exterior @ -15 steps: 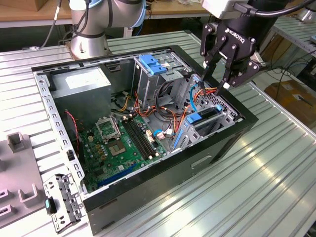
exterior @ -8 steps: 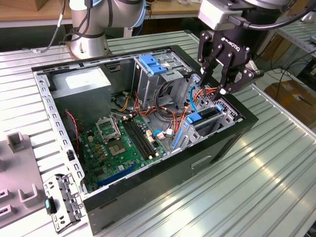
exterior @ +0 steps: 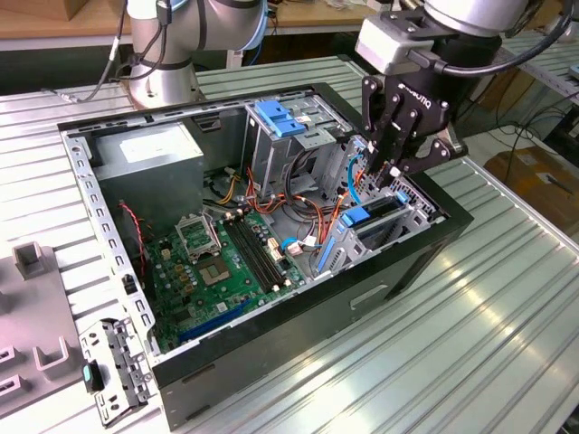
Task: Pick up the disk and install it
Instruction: 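Insert the disk into the insertion slot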
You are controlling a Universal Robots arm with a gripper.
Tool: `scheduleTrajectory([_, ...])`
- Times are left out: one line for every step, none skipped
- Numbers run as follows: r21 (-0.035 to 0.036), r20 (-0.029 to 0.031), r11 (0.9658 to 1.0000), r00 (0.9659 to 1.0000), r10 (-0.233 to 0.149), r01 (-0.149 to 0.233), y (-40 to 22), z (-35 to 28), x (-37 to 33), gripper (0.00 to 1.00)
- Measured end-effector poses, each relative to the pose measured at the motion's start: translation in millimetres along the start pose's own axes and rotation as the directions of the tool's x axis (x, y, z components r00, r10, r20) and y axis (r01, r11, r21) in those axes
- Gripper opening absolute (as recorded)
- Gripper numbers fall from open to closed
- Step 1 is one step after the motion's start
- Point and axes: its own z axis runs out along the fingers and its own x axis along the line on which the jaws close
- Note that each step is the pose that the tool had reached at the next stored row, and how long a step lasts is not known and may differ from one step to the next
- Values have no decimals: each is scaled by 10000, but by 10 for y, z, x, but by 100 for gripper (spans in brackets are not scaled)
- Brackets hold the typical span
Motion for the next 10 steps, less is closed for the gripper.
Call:
scheduleTrajectory([0,0,10000,10000,0,0,0,17,0,24])
scheduleTrajectory([1,1,10000,10000,1,-1,1,37,0,18])
scheduleTrajectory([0,0,10000,10000,1,-1,1,53,0,18])
scheduleTrajectory([0,-1,10000,10000,0,0,1,75,0,12])
scheduleTrajectory([1,-12,10000,10000,0,0,1,80,-1,12])
scheduleTrajectory([1,-20,10000,10000,0,0,1,80,0,12])
scheduleTrajectory([1,-23,10000,10000,0,0,1,80,0,12])
scheduleTrajectory([2,-25,10000,10000,0,0,1,81,0,12])
scheduleTrajectory([2,-28,10000,10000,0,0,1,81,0,12])
scheduleTrajectory([2,-32,10000,10000,0,0,1,81,0,12])
